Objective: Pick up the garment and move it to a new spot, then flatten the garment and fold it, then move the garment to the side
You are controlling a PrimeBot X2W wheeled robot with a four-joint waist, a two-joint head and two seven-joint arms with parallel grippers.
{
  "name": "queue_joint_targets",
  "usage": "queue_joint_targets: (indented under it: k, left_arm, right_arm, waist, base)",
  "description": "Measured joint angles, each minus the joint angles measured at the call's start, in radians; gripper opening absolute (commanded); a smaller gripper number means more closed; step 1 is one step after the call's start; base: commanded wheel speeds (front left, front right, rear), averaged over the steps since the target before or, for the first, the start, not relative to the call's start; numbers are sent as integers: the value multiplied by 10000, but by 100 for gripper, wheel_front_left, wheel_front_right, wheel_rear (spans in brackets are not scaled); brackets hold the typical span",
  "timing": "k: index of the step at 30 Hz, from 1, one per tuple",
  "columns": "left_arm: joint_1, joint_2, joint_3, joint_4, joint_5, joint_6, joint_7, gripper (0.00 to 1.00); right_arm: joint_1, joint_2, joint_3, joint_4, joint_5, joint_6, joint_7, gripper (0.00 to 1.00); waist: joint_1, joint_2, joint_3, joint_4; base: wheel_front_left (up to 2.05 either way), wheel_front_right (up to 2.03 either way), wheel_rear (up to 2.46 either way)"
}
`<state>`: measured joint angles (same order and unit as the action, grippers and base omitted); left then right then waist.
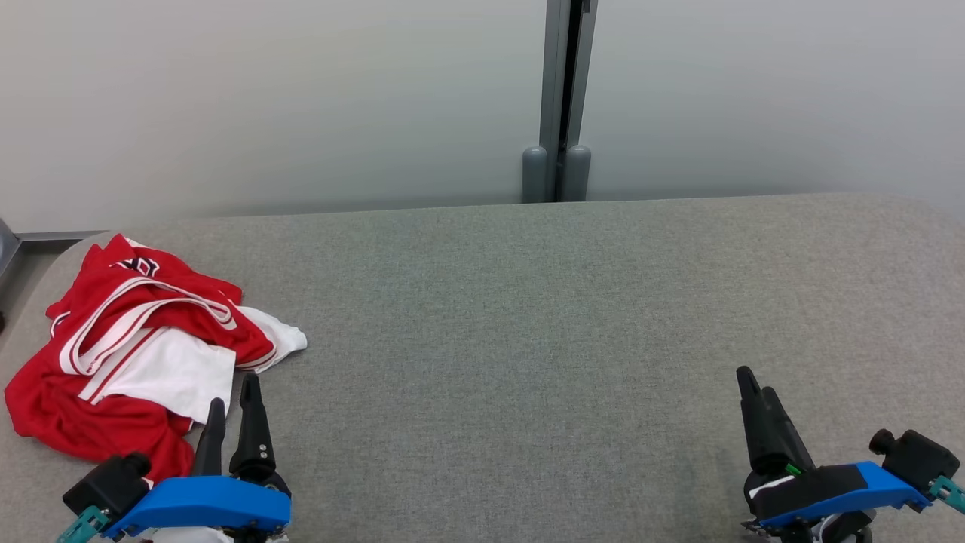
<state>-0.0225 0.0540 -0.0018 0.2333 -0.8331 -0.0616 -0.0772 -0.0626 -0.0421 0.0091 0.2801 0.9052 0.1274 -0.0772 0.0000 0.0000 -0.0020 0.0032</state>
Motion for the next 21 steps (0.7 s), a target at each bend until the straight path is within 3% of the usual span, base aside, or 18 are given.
queue_joint_targets:
  k: [11, 14, 15, 21]
  left_arm:
    - [50, 54, -201, 13, 1444, 96, -307, 100]
    - [57, 77, -318, 44, 1950, 128, -408, 100]
    - [71, 113, -468, 186, 2863, 184, -637, 100]
    - [71, 128, -589, 303, 3478, 249, -794, 100]
  right_arm:
    - [-26, -4, 142, 109, -1223, 2, -313, 100]
    - [-59, -6, 159, 270, -1724, 2, -418, 100]
    - [-142, -10, 134, 372, -2717, 6, -635, 100]
    - [-149, -12, 134, 380, -3402, 15, -779, 100]
  waist:
    - [-1, 0, -30, 16]
    - [0, 0, -40, 24]
    - [0, 0, -62, 26]
    - [0, 0, -76, 35]
  base:
    - [0, 0, 0]
    - [0, 0, 0]
    - [0, 0, 0]
    - [0, 0, 0]
